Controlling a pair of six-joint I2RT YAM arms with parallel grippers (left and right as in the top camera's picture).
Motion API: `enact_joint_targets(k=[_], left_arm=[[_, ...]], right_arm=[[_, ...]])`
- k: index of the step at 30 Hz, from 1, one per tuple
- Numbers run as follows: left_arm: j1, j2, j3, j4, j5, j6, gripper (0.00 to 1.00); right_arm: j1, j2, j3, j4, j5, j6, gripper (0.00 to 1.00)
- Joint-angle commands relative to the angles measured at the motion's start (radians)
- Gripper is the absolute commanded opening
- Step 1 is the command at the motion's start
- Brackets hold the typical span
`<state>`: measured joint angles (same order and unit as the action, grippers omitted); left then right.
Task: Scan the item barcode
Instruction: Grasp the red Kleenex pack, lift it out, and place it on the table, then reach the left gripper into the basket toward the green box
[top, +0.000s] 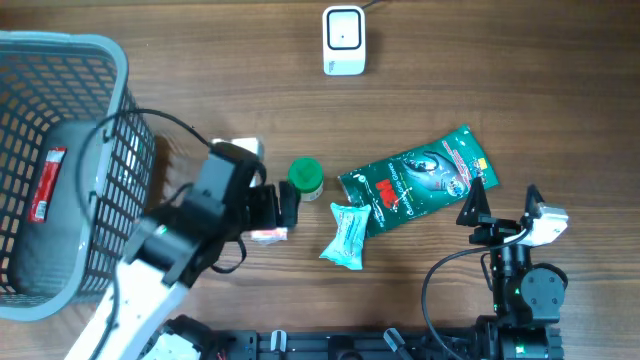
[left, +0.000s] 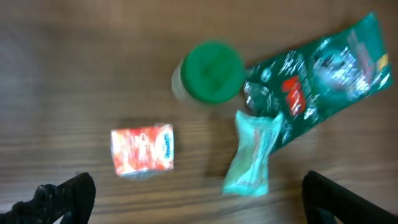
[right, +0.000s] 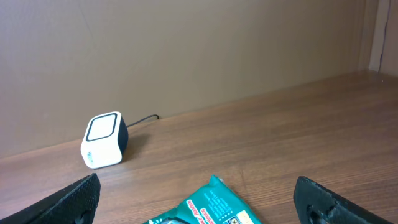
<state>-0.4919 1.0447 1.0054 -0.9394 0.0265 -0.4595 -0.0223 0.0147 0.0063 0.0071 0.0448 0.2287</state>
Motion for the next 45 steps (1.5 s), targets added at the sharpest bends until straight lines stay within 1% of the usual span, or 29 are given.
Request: enact_joint_targets(k=[1, 4, 5, 8, 10, 11, 13, 15, 18, 20, 21, 22, 23, 26, 27, 28, 29, 32, 34, 35, 38, 41, 43, 45], left_arm=[[-0.001, -0.099, 0.125, 0.015, -0.172, -0.019, 1.0], [0.023, -0.146, 0.175, 0.109, -0.359, -0.018, 1.0], [0.034, -0.156, 0.187, 0.137, -0.38, -0.015, 1.0], [0.061, -0.187, 0.202, 0.228, -0.404, 0.072, 1.0], [0.073, -0.193, 0.202, 0.25, -0.5, 0.116, 1.0], [0.08, -0.192, 0.202, 0.252, -0.547, 0.116, 1.0], [0.107, -0.192, 0.202, 0.267, -0.713, 0.103, 1.0], [0.159, -0.192, 0.203, 0.306, -0.835, 0.043, 1.0], [0.274, -0.191, 0.204, 0.376, -0.831, 0.032, 1.0], [0.362, -0.186, 0.204, 0.409, -0.831, -0.011, 1.0], [0.414, -0.18, 0.204, 0.413, -0.83, -0.053, 1.0], [0.47, -0.17, 0.204, 0.411, -0.813, -0.085, 1.0], [0.525, -0.154, 0.204, 0.407, -0.765, -0.1, 1.0], [0.667, -0.091, 0.204, 0.398, -0.571, -0.121, 1.0], [0.755, -0.038, 0.208, 0.37, -0.476, -0.195, 1.0], [0.805, -0.003, 0.209, 0.355, -0.412, -0.224, 1.0], [0.835, 0.02, 0.21, 0.349, -0.37, -0.235, 1.0], [0.971, 0.145, 0.212, 0.348, -0.108, -0.237, 1.0], [1.051, 0.222, 0.212, 0.352, 0.022, -0.228, 1.0], [1.073, 0.247, 0.212, 0.358, 0.061, -0.213, 1.0], [1.123, 0.312, 0.212, 0.387, 0.158, -0.097, 1.0], [1.133, 0.361, 0.212, 0.381, 0.217, 0.078, 1.0], [1.133, 0.379, 0.212, 0.373, 0.203, 0.093, 1.0], [1.134, 0.402, 0.212, 0.365, 0.083, 0.093, 1.0]], right_arm=[[0.005, -0.007, -0.001, 0.003, -0.008, -0.016, 1.0], [0.004, -0.007, -0.001, 0.003, -0.008, -0.017, 1.0], [0.005, -0.007, -0.001, 0.003, -0.008, -0.016, 1.0], [0.005, -0.007, -0.001, 0.003, -0.008, -0.017, 1.0], [0.005, -0.007, -0.001, 0.003, -0.008, -0.016, 1.0], [0.005, -0.007, -0.001, 0.003, -0.008, -0.017, 1.0], [0.005, -0.007, -0.001, 0.003, -0.008, -0.017, 1.0], [0.004, -0.007, -0.001, 0.003, -0.008, -0.017, 1.0], [0.005, -0.007, -0.001, 0.003, -0.008, -0.017, 1.0], [0.005, -0.007, -0.001, 0.003, -0.008, -0.017, 1.0], [0.005, -0.007, -0.001, 0.003, -0.008, -0.016, 1.0], [0.005, -0.007, -0.001, 0.003, -0.008, -0.016, 1.0], [0.005, -0.007, -0.001, 0.003, -0.008, -0.017, 1.0], [0.005, -0.007, -0.001, 0.003, -0.008, -0.017, 1.0], [0.005, -0.007, -0.001, 0.003, -0.008, -0.017, 0.99], [0.005, -0.007, -0.001, 0.003, -0.008, -0.017, 1.0], [0.005, -0.007, -0.001, 0.003, -0.008, -0.016, 1.0], [0.005, -0.007, -0.001, 0.003, -0.008, -0.017, 1.0], [0.005, -0.007, -0.001, 0.003, -0.008, -0.016, 1.0], [0.005, -0.007, -0.001, 0.003, -0.008, -0.017, 1.0], [0.005, -0.007, -0.001, 0.003, -0.008, -0.017, 1.0], [0.005, -0.007, -0.001, 0.003, -0.008, -0.016, 1.0], [0.004, -0.007, -0.001, 0.003, -0.008, -0.016, 1.0], [0.005, -0.007, -0.001, 0.003, -0.008, -0.017, 1.0]])
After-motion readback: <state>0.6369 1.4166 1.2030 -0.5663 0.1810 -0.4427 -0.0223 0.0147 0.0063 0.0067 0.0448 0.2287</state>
